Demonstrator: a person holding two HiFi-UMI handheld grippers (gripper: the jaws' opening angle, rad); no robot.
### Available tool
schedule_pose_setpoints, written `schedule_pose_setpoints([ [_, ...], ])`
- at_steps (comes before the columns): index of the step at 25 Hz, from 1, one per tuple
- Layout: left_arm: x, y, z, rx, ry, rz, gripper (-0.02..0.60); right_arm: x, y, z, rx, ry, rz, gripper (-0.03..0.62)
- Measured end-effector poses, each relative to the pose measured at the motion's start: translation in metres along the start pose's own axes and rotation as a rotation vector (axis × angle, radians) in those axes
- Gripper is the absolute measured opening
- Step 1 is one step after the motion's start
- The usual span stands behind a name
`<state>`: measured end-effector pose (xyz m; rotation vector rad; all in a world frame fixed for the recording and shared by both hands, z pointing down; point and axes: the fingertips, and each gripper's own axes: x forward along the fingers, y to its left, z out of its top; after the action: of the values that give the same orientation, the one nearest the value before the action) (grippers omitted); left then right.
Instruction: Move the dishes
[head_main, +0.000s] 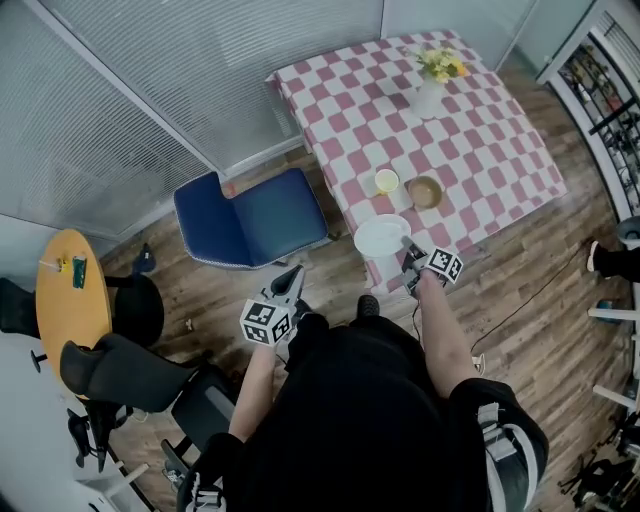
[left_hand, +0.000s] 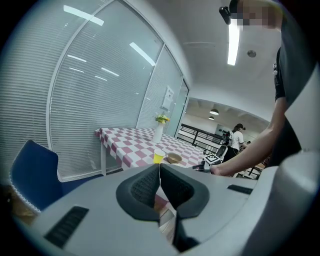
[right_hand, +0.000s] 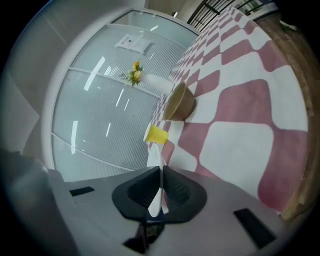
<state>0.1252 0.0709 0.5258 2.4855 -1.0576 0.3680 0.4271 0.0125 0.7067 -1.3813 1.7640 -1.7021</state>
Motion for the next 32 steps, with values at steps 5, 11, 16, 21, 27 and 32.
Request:
schedule_pose_setpoints([
  [5,0.014,-0.043,-0.007,0.004,0.012,0.005,0.023,-0.029,-0.030,0.026,0.067,-0.057,-0.008,0.032],
  [11,0.018,-0.075,-0.014,0.003,0.029,0.018,0.023,-0.039,-0.050,0.040,0.159,-0.117,-0.025,0.034],
  [16,0.020,-0.092,-0.017,0.010,0.039,0.037,0.023,-0.032,-0.057,0.039,0.187,-0.116,-0.060,0.035],
  [21,0.020,-0.098,-0.018,0.001,0.033,0.051,0.023,-0.031,-0.064,0.039,0.181,-0.124,-0.136,0.066],
  [27,0.029,-0.099,-0.022,-0.010,0.042,0.035,0.023,-0.033,-0.058,0.039,0.121,-0.077,-0.211,0.227],
  [32,0.047,-0.099,-0.015,-0.004,0.036,-0.010,0.023,-0.049,-0.057,0.036,-0.057,0.004,-0.267,0.244],
])
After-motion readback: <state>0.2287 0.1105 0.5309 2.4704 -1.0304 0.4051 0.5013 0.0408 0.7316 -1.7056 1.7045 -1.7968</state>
